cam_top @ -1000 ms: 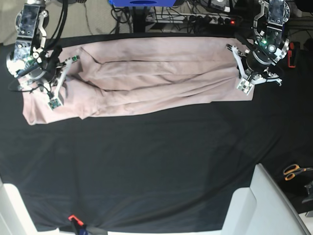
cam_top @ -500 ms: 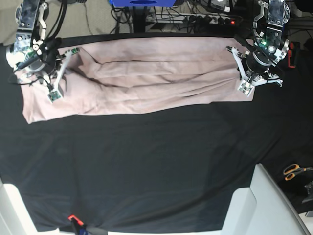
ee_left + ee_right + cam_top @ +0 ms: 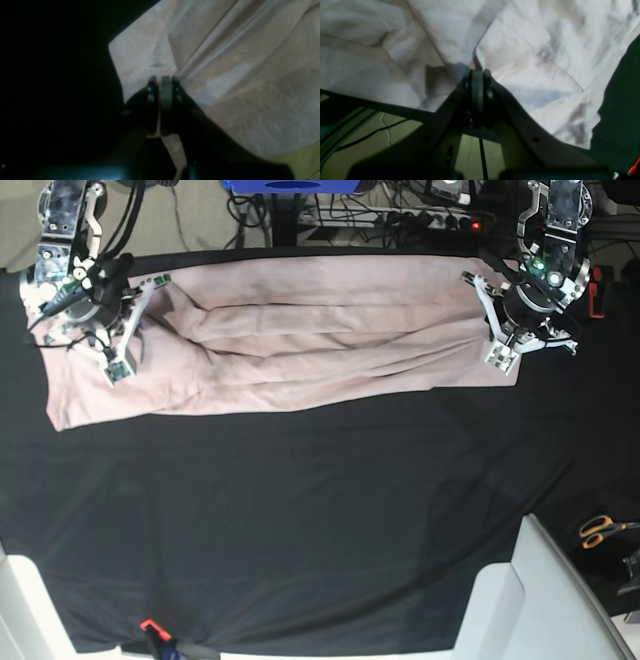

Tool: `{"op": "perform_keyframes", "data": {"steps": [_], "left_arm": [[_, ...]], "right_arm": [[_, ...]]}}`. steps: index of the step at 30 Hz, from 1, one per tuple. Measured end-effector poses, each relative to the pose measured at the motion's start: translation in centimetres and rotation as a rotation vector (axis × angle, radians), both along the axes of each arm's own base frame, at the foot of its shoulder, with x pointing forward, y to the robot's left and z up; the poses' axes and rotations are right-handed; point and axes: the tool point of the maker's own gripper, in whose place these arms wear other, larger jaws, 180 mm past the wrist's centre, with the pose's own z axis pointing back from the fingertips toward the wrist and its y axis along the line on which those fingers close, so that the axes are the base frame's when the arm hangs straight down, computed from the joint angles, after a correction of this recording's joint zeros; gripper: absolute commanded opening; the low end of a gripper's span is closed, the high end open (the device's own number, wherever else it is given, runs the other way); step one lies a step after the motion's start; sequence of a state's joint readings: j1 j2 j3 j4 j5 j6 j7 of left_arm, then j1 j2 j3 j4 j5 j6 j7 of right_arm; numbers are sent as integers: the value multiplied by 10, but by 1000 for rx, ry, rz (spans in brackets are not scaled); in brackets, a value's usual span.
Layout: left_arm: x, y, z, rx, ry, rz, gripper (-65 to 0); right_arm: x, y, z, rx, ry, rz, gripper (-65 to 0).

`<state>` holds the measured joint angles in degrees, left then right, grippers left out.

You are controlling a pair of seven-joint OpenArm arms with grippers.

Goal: Fold the T-shirt properly
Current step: 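Pull the shirt's ends apart with both grippers to flatten the strip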

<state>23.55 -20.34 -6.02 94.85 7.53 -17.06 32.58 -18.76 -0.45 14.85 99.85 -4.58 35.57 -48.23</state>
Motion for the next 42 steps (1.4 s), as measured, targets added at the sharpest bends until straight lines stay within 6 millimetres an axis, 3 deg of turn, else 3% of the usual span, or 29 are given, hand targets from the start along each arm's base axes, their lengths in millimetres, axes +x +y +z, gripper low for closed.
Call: {"op": "perform_keyframes", "data": {"steps": [12, 17, 19, 21, 26, 32, 34, 37, 39, 41, 42], "left_arm": [[-6, 0, -3, 1, 12, 2, -650], [-13, 8, -14, 8, 48, 17, -650], [-14, 11, -17, 11, 59, 23, -650], [-11, 11, -16, 11, 54, 26, -638], [-5, 15, -13, 19, 41, 37, -431], [26, 10, 9, 14, -48, 25, -225], [34, 2, 22, 7, -86, 11, -193], [51, -8, 49, -23, -185, 14, -196], [57, -2, 58, -26, -224, 56, -227], [52, 0, 54, -33, -214, 90, -359], [49, -1, 50, -43, -204, 100, -476]], "right_arm": [[0, 0, -1, 2, 3, -1, -642], [-1, 0, -1, -1, 10, -2, -636], [-5, -2, -3, -9, 30, -4, -590], [-8, -3, -4, -16, 48, -5, -492], [0, -4, 10, -31, 1, -1, -228], [3, -6, 31, -54, -56, 5, -242], [9, -9, 40, -53, -95, -18, -257], [24, -40, 54, -103, -141, -113, -260], [47, -57, 68, -116, -200, -157, -260], [76, -66, 75, -94, -263, -190, -267], [88, -68, 72, -74, -277, -193, -299]]}}
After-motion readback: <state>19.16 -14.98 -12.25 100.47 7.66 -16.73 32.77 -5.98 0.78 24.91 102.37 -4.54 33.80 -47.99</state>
